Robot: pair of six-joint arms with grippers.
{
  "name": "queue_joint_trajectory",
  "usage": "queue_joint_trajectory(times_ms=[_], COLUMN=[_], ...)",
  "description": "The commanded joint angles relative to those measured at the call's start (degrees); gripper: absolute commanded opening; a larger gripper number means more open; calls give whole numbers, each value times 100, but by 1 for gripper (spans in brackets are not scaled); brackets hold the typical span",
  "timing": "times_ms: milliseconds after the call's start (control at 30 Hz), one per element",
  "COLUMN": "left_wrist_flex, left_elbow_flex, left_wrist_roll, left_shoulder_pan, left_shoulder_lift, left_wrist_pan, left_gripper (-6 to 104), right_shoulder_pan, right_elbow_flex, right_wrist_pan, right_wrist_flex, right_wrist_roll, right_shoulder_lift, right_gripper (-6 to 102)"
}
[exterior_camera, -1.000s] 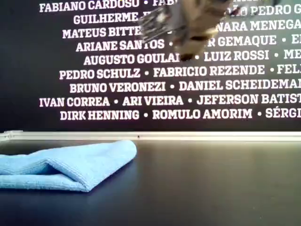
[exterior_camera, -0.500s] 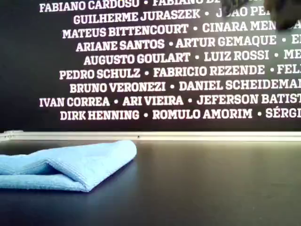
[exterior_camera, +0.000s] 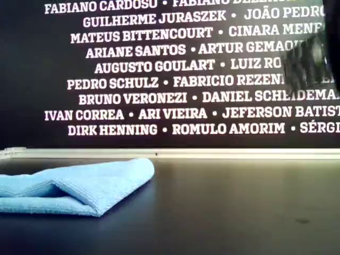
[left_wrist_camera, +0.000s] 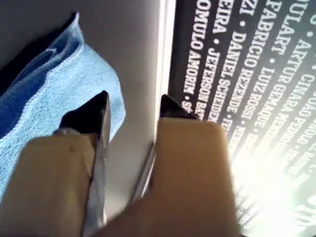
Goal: Fold a cloth
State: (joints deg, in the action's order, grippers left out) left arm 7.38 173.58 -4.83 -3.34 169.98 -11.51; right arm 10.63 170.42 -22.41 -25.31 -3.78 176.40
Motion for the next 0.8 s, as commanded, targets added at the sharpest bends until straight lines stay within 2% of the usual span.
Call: queue_joint_trajectory(times_ms=[0, 367, 767], left_wrist_flex=[88, 2241, 2628], left_elbow_flex=[-35, -35, -35], left_wrist_roll=[-18, -26, -18], left_shoulder_pan=[-79, -149, -149], left_shoulder_lift=[26, 141, 70], left_wrist_pan=[-35, 53, 62], left_gripper=[34, 34, 35], right_shoulder_pan=[-62, -62, -79], right_elbow_flex=[158, 316, 325], right_wrist_pan=[9, -35, -35], right_wrist_flex=[123, 97, -237], right_wrist_roll=[0, 9, 0], right_shoulder_lift=[220, 220, 202], right_gripper=[-1, -1, -1])
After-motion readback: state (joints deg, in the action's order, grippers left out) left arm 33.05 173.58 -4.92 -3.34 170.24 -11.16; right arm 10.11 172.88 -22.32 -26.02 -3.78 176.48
